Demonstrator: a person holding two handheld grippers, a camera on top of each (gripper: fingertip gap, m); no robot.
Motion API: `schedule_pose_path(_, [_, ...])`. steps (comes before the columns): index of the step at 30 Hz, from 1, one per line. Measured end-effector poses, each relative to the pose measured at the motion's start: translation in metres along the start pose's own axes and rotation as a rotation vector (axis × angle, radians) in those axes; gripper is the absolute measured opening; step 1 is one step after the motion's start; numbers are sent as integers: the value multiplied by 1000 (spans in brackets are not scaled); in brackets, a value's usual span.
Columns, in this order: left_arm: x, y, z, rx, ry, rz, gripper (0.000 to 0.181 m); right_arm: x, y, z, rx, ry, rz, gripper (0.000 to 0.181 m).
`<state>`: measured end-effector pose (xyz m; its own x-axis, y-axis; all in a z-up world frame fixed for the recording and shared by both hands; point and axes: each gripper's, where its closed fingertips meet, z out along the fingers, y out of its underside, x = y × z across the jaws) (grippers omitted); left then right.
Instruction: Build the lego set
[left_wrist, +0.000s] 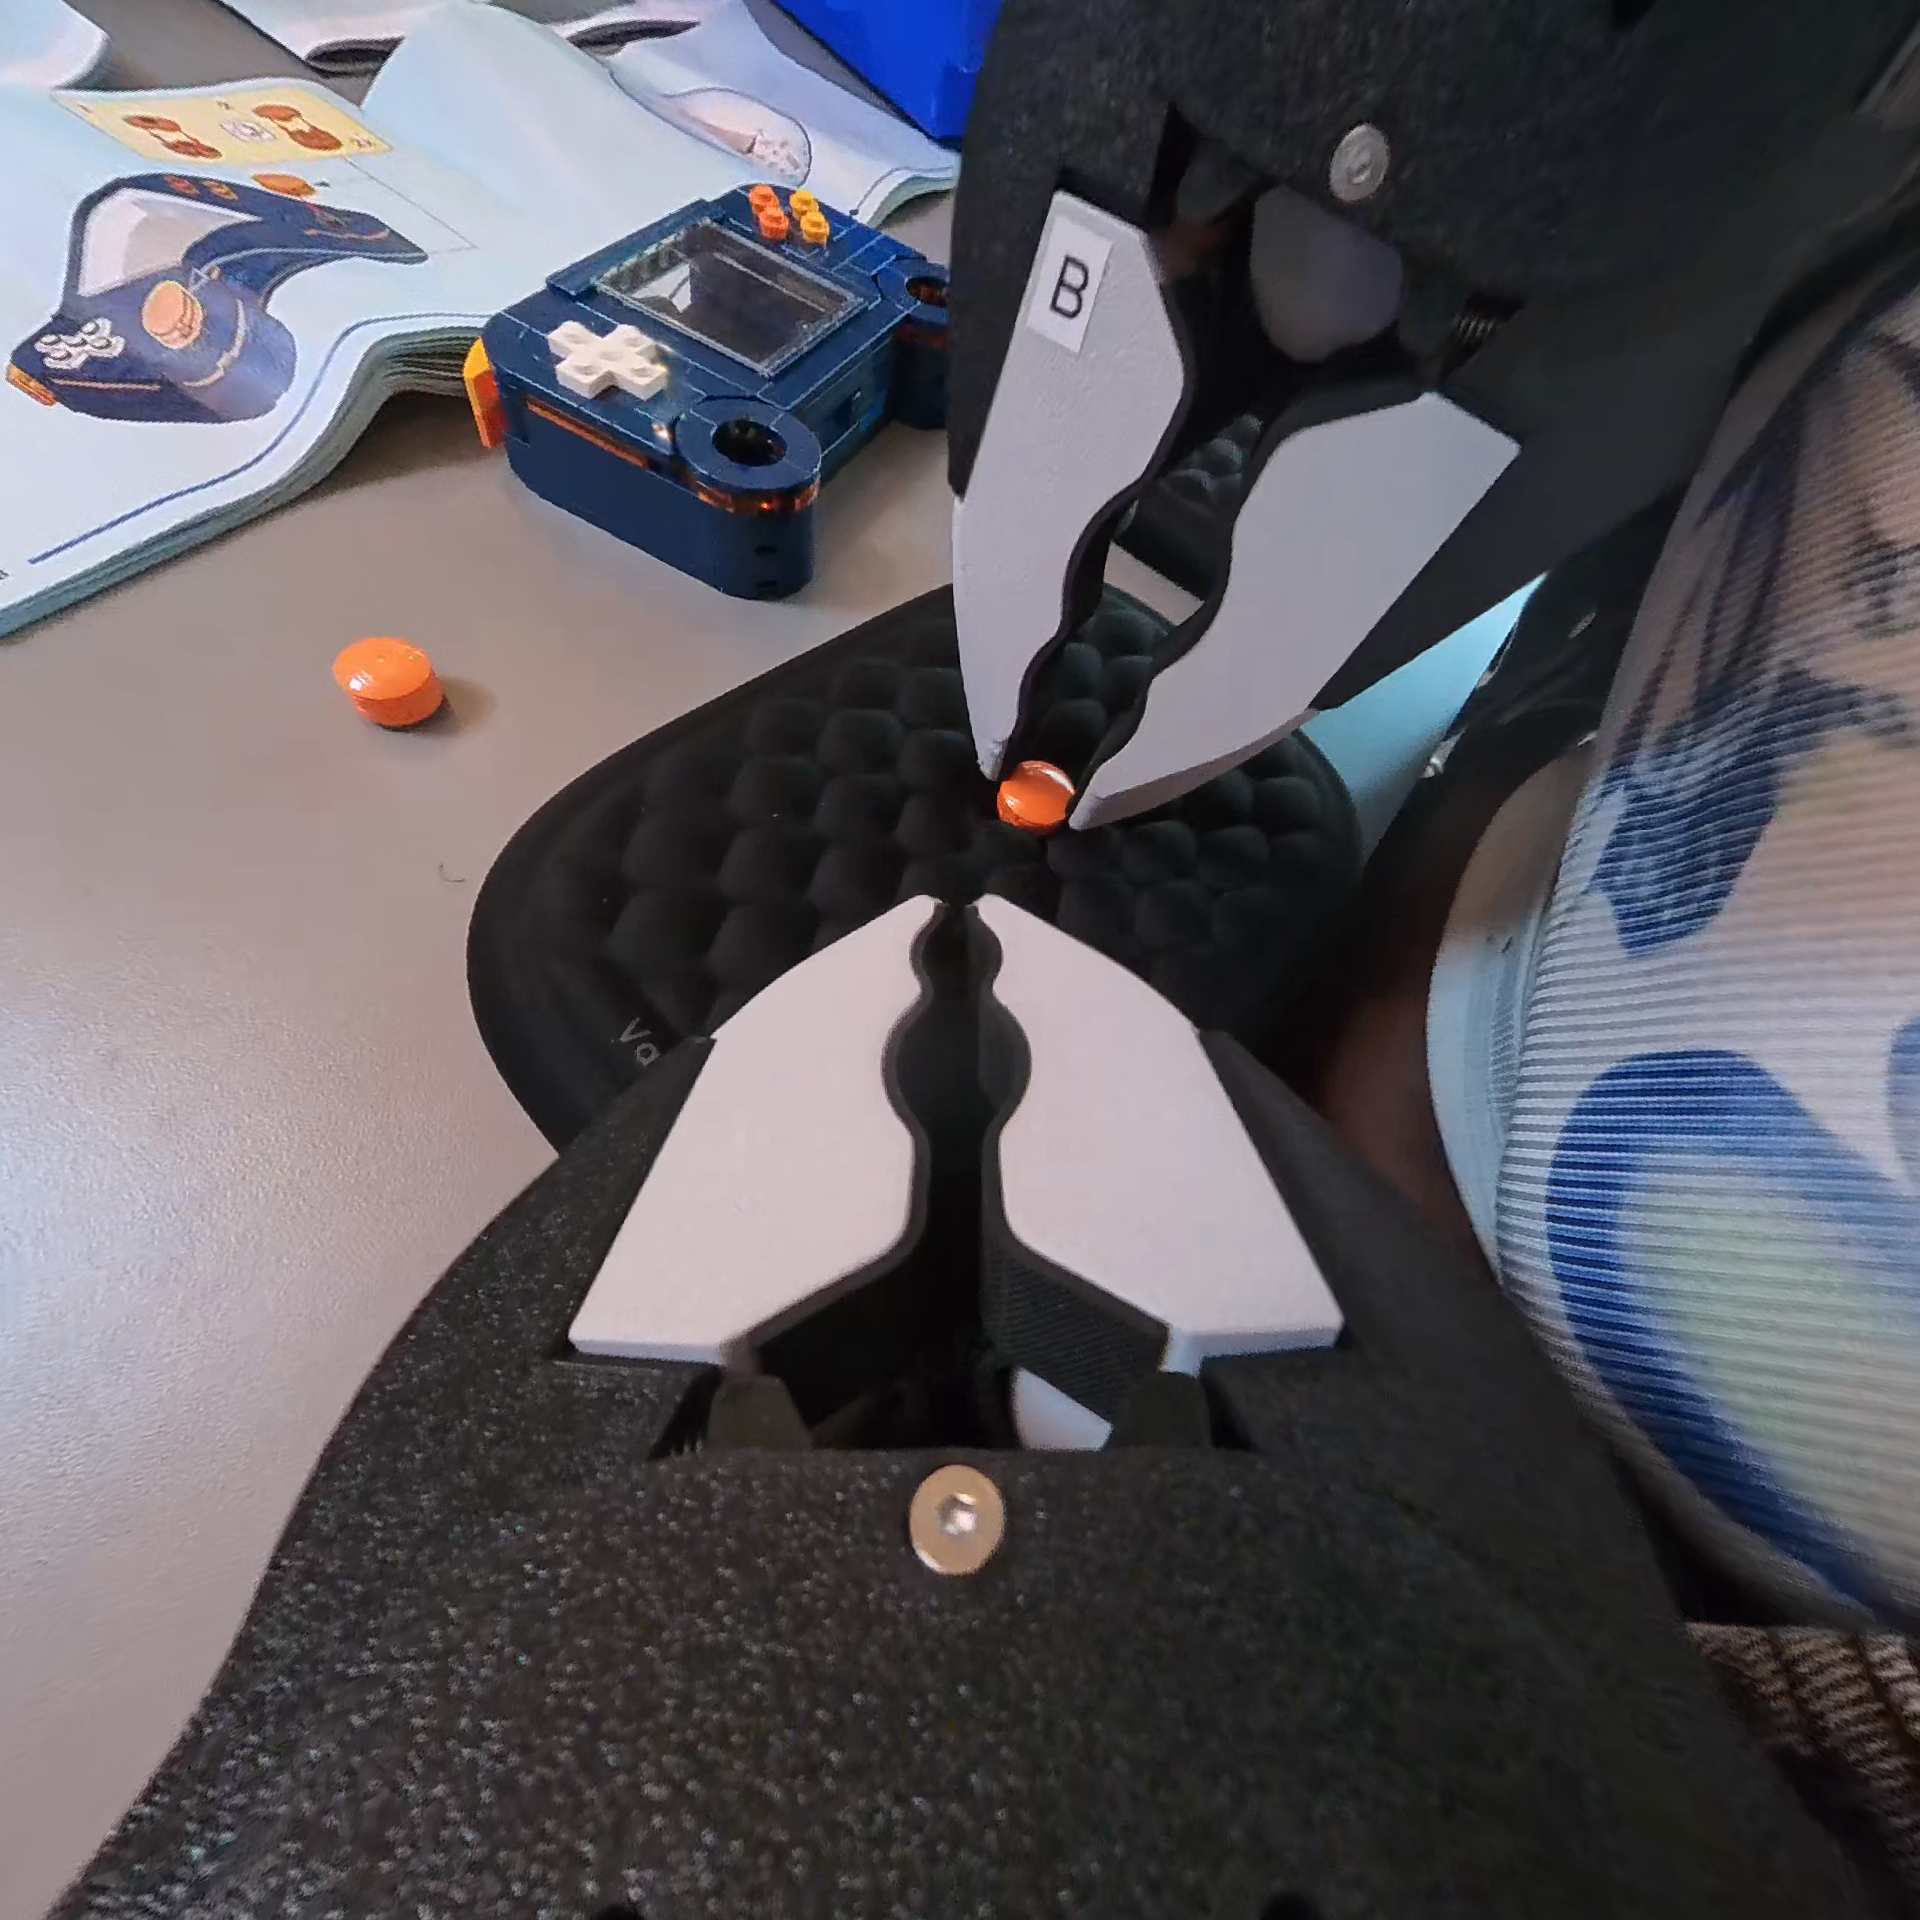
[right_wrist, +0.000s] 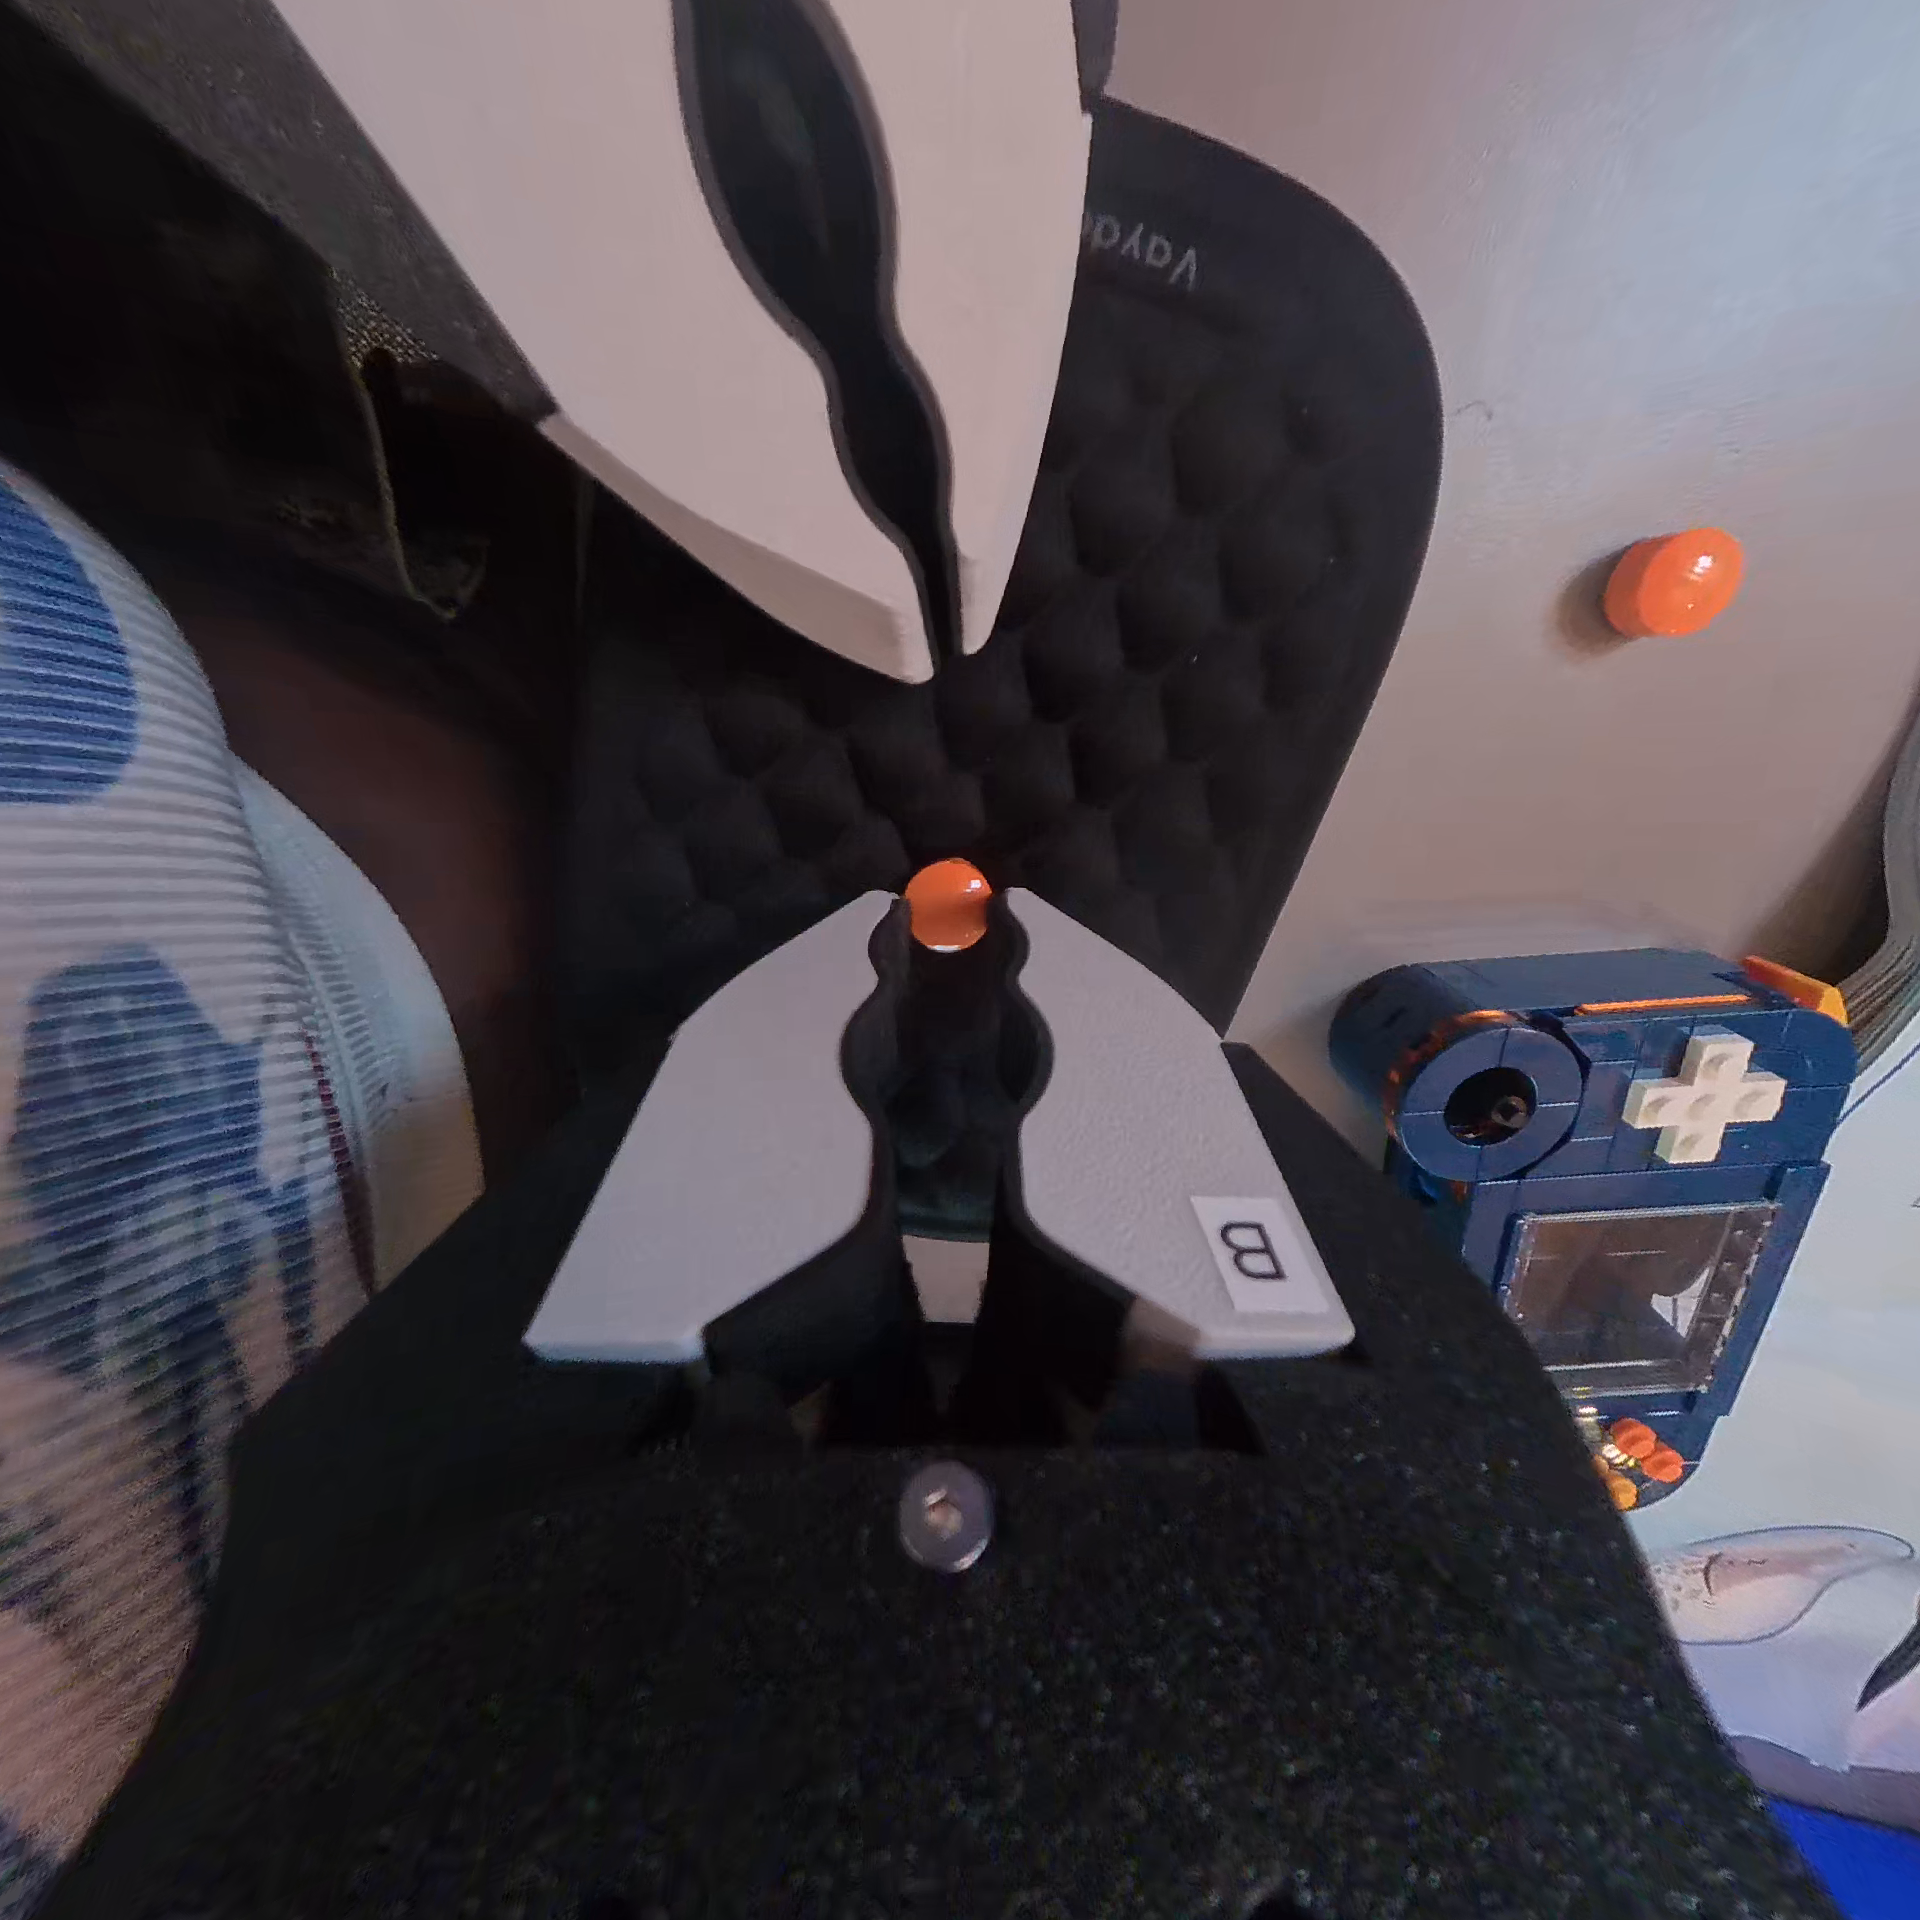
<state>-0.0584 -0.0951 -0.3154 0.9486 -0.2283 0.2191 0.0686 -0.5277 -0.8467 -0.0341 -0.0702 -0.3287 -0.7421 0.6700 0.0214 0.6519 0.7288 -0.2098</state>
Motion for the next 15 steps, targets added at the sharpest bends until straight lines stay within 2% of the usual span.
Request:
schedule_pose_path(5, [-1, 1, 1, -14, -6, 0, 2, 0, -2, 1, 16, 18, -29, 15])
schedule_pose_path(9, [1, -6, -3, 34, 18, -11, 8, 0, -3, -2, 207, -14, 8, 15])
schedule_pose_path(12, [11, -25, -11, 160, 42, 83, 27, 0, -4, -19, 479, -270, 297, 14])
schedule_pose_path(13, [12, -33, -15, 216, 15, 147, 33, 2, -7, -32, 601, -371, 381, 14])
schedule_pose_path(15, [21, -47, -20, 304, -26, 331, 34, -2, -7, -59, 770, -591, 467, 14])
